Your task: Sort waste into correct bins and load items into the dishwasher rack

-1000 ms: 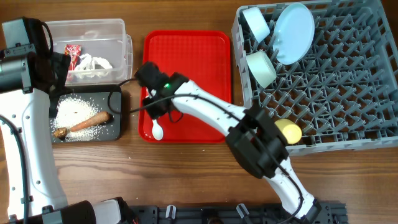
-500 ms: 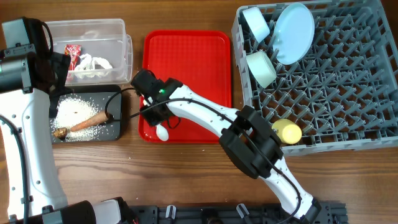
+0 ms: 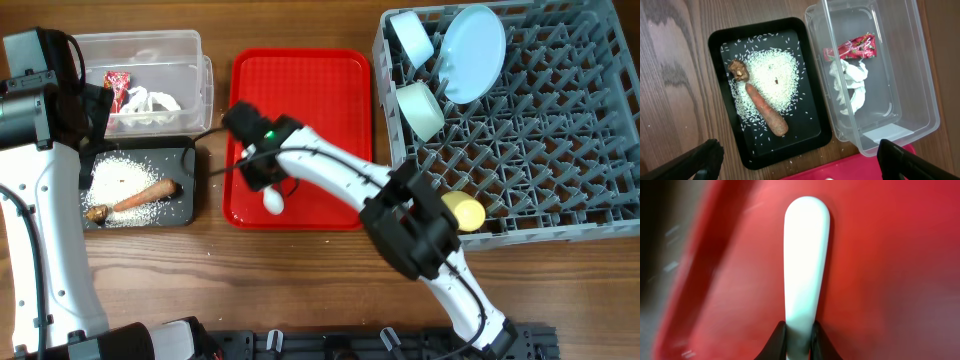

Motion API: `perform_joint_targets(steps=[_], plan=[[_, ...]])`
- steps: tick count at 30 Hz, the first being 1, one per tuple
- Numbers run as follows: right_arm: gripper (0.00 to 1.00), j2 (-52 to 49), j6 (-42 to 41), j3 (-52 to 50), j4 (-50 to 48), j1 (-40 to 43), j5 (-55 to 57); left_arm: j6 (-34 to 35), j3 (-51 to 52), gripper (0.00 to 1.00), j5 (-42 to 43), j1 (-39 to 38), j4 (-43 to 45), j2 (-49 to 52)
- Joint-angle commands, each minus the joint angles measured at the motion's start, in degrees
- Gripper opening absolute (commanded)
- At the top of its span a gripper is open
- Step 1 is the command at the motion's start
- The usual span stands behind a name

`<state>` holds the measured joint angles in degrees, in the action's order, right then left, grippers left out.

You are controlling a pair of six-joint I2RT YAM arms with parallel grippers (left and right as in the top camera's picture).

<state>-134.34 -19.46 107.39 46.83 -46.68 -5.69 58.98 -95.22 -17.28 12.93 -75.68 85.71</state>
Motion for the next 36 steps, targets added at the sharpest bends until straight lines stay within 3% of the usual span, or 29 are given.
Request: perform_joint_targets(steps=[1, 12, 19, 28, 36], plan=[[0.04, 8.59, 0.24, 0.42, 0.37, 6.01, 3.32, -0.48, -0.70, 1.00, -0.31, 0.04, -0.02, -0.22], [0.04, 31.10, -0.61, 0.39, 5.46, 25.79, 3.61, -0.48, -0.70, 1.00, -0.31, 0.04, -0.02, -0.22], [0.04, 32.54, -21.00, -2.12, 20.09, 41.29, 16.13, -0.48, -0.70, 1.00, -0.31, 0.04, -0.02, -0.22], [0.04, 32.37, -53.46, -17.03, 21.90, 47.67, 16.61, -0.48, -0.70, 1.00, -0.31, 0.04, -0.02, -0.22], [0.06, 32.37, -57.16, -19.76, 21.33, 47.67, 16.41, -0.48, -0.70, 1.00, -0.31, 0.04, -0.02, -0.22]])
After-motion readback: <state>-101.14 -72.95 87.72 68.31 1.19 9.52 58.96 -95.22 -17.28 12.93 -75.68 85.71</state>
